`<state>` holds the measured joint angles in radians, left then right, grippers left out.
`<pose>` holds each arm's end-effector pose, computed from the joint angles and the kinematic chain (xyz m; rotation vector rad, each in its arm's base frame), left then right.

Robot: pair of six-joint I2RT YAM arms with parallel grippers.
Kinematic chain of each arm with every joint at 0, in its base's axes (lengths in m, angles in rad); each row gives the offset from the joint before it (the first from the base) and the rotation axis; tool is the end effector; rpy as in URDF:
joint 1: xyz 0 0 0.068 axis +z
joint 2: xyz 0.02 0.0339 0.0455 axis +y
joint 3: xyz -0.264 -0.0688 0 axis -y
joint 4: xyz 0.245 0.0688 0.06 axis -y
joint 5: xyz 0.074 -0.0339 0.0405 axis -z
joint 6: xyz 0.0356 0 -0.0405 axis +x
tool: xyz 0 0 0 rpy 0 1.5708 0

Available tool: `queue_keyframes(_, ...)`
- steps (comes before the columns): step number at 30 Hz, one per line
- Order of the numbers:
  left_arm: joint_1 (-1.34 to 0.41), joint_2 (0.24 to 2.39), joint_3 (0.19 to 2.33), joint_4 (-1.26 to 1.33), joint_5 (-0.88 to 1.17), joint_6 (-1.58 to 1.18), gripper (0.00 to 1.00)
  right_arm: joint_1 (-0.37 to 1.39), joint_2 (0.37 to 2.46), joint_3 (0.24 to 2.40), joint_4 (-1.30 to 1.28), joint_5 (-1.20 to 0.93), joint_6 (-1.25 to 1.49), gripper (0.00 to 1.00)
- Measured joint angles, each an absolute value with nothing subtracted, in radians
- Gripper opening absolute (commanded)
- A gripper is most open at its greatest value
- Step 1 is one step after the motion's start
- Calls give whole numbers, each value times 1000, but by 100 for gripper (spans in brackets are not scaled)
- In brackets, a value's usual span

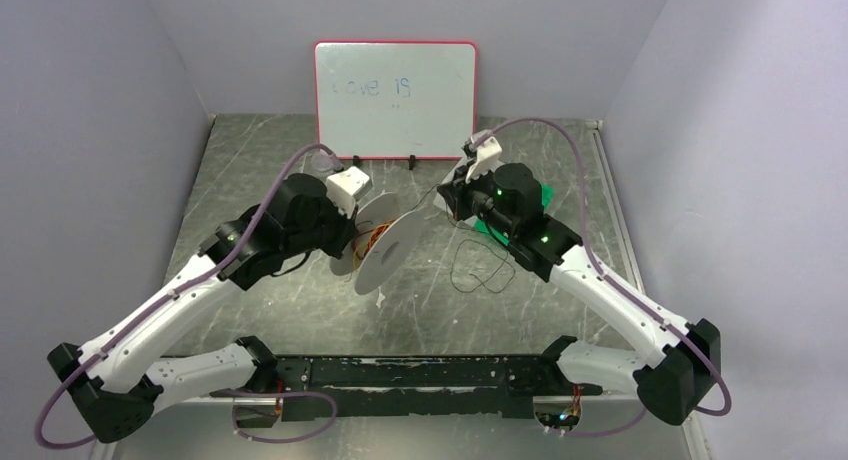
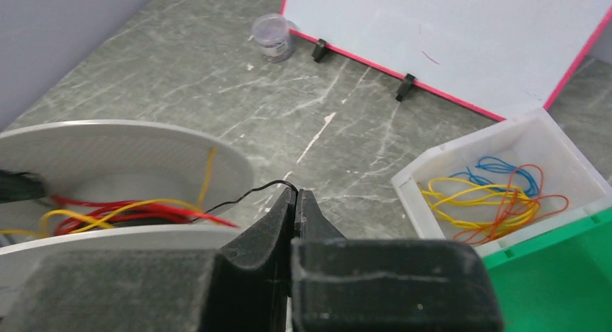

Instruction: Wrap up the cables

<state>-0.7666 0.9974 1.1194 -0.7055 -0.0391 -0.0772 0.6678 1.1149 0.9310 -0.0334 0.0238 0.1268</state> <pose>0.1480 -0.1406 0.3643 0.7175 2.0666 -0.4430 0.2067 0.1620 0.3411 -0.4699 1.7598 0.5461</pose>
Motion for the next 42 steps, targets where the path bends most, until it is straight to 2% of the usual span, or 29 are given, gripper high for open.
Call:
queue_keyframes(9,-783,1082,1153,-697,-200,-75,7,669,1190,1135,-237,-117,196,0)
queue_keyframes(17,-794,1137,1187,-681,-329,-123,7,688,1219,1157,-252,-266,302,0)
queue_keyframes(32,-807,1171,1213,-648,-441,-199,7,792,1303,1196,-120,-358,467,0)
queue_keyframes(42,-810,1201,1248,-665,-512,-244,7,858,1311,1076,30,-322,545,0)
